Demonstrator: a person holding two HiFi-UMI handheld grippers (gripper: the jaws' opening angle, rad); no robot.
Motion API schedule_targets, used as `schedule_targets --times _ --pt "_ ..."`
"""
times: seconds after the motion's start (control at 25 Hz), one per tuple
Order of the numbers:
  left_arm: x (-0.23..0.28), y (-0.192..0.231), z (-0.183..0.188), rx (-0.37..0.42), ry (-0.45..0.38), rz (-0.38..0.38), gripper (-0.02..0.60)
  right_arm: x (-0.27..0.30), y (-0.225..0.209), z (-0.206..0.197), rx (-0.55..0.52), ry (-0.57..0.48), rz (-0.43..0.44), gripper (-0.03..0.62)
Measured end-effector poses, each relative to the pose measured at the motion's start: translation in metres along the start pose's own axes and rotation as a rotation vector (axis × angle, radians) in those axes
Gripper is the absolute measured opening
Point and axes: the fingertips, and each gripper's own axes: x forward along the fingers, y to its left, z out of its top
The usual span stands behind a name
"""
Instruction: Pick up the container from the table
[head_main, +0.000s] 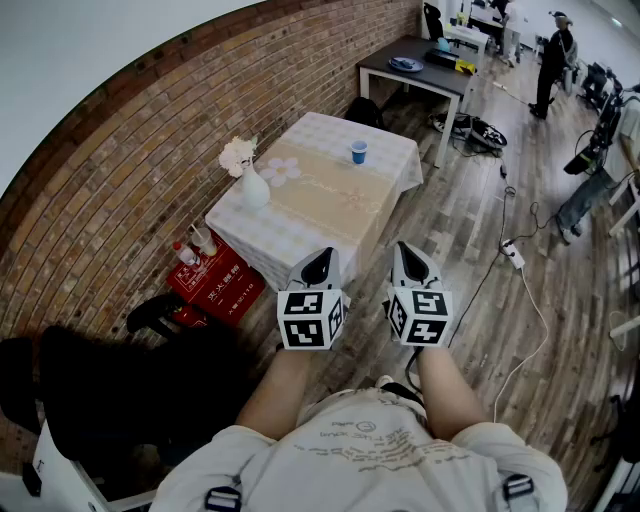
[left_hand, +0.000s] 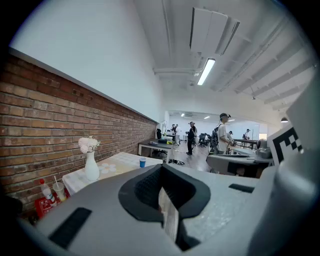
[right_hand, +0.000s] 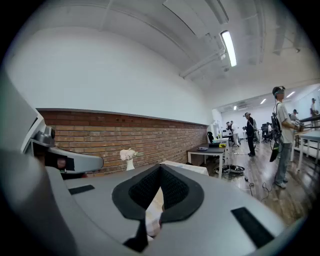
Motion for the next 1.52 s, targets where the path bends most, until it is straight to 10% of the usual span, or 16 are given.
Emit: schedule_targets --times 0.96,1.52 --pt "0.069 -0.023 0.042 -0.053 -0.118 0.098 -0.006 0.043 -0.070 0.030 -0.011 -0.046 0.069 0.002" --pt "0.117 -0.069 0.020 -0.056 -0.036 0.087 -0.006 0.054 -0.118 0.017 0.011 -0.021 0.115 0.002"
